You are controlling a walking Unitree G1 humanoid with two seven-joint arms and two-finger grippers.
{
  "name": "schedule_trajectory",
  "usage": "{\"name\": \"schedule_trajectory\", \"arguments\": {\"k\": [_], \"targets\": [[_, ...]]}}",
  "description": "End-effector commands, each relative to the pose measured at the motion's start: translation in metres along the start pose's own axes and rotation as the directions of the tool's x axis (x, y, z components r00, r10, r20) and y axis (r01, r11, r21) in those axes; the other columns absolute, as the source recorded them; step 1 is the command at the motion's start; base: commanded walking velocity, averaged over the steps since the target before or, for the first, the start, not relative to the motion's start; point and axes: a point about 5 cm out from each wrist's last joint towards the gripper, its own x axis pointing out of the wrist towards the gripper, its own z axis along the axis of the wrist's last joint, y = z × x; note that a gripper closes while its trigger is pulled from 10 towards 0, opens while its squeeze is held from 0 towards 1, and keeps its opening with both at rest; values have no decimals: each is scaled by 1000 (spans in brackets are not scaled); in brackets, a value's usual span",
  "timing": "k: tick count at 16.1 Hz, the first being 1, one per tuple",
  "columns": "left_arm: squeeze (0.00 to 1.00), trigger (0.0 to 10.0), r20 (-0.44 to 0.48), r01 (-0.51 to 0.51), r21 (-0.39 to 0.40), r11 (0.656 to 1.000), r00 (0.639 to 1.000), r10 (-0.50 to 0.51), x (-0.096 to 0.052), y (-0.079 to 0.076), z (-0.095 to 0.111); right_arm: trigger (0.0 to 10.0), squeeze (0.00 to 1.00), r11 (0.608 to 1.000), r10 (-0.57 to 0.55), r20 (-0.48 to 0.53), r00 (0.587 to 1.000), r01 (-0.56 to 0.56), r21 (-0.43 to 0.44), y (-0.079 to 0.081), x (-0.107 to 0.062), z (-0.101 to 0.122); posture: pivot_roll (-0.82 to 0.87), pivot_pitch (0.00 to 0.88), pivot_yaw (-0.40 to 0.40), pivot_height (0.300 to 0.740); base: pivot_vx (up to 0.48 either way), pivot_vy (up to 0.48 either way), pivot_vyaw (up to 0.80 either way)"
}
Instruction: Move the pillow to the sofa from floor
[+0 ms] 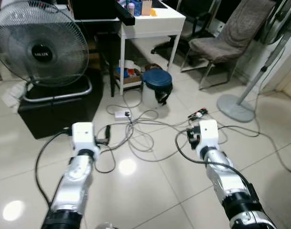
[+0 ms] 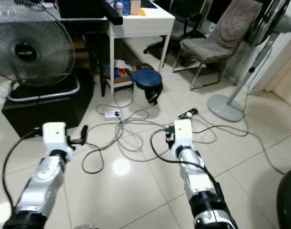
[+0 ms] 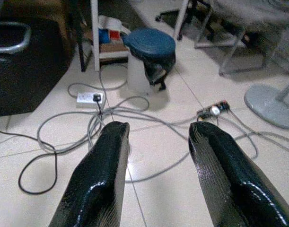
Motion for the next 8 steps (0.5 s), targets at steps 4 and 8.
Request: {"name": "schedule_trajectory", "arguments": {"k": [4, 8], "targets": [[145, 10000, 66, 18, 90, 996, 998, -24, 1, 2, 17, 10000, 0, 989, -142, 110, 984, 138, 45, -21, -12, 12, 110, 0, -37, 740, 0, 0, 0], [0, 10000, 93, 126, 95, 987, 986, -135, 2, -12, 30, 10000, 0, 975, -16, -4, 1000, 17, 224, -11, -26, -10, 51, 0, 54, 740, 0, 0, 0]]}}
